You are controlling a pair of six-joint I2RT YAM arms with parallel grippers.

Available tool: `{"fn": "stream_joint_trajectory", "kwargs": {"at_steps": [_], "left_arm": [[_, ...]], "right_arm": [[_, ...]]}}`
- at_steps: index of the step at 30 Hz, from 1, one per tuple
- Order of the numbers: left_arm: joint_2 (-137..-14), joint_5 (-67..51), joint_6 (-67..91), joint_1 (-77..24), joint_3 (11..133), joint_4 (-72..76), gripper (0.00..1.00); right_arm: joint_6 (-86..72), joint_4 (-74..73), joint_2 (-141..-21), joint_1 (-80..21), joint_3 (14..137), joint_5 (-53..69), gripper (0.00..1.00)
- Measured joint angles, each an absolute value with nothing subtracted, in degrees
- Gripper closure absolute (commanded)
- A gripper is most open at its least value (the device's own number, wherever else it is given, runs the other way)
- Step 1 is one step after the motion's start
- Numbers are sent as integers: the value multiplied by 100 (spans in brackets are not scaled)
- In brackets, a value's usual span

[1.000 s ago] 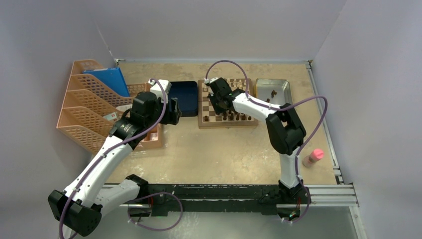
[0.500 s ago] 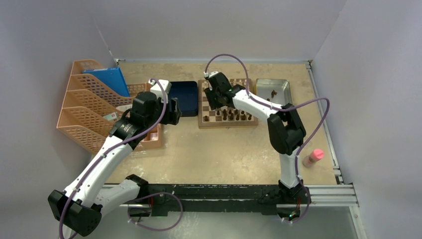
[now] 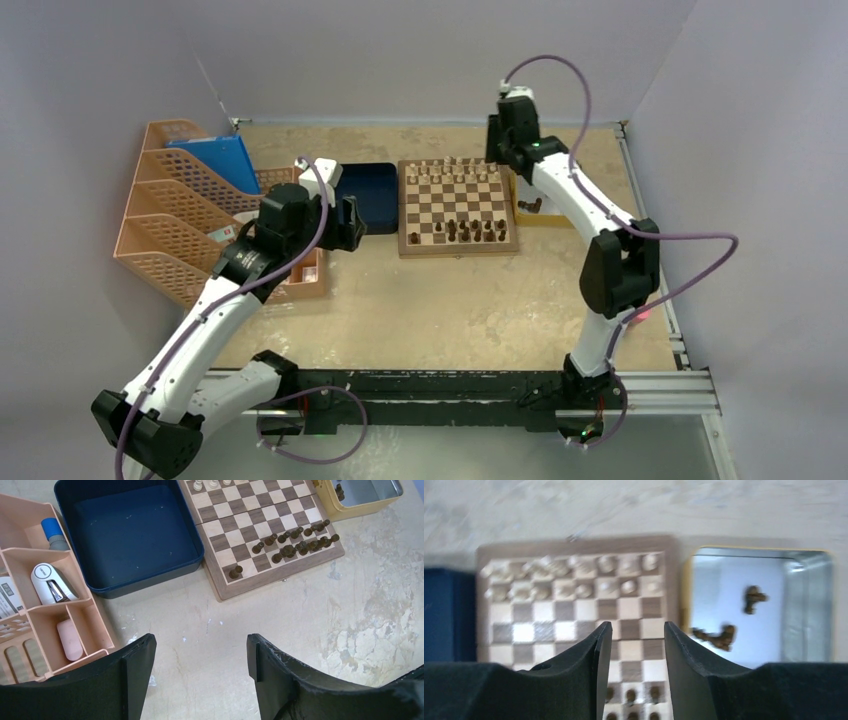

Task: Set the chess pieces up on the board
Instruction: Pick up the chess piece from the storage box.

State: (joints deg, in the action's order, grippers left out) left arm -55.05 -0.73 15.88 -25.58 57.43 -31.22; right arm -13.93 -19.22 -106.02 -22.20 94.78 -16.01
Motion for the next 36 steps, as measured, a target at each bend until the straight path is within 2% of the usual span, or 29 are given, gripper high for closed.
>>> {"fn": "stream_joint_trajectory", "kwargs": {"at_steps": [5,13,18,28,36], "left_arm": [[-5439,-75,1588,-2558,5736,-3109,33],[-5439,-86,1588,-2558,5590,-3096,33],[-5441,-89,1586,-2558,5542,-3096,34],[-5439,-82,1586,-2558,5540,-3096,34],[-5433,-64,1586,-2558,5540,-3096,34]], "right_arm": [[-1525,-1704,-10471,-1505,9275,-1870,57],[-1610,-1632,-10943,-888,9142,-2147,63],[-1612,-1481,-11295,-539,8989,-2121,61],[-1535,-1140,-11705,-23,8586,-1581,59],[-1481,-895,-11861,5,8545,-1107,59]]}}
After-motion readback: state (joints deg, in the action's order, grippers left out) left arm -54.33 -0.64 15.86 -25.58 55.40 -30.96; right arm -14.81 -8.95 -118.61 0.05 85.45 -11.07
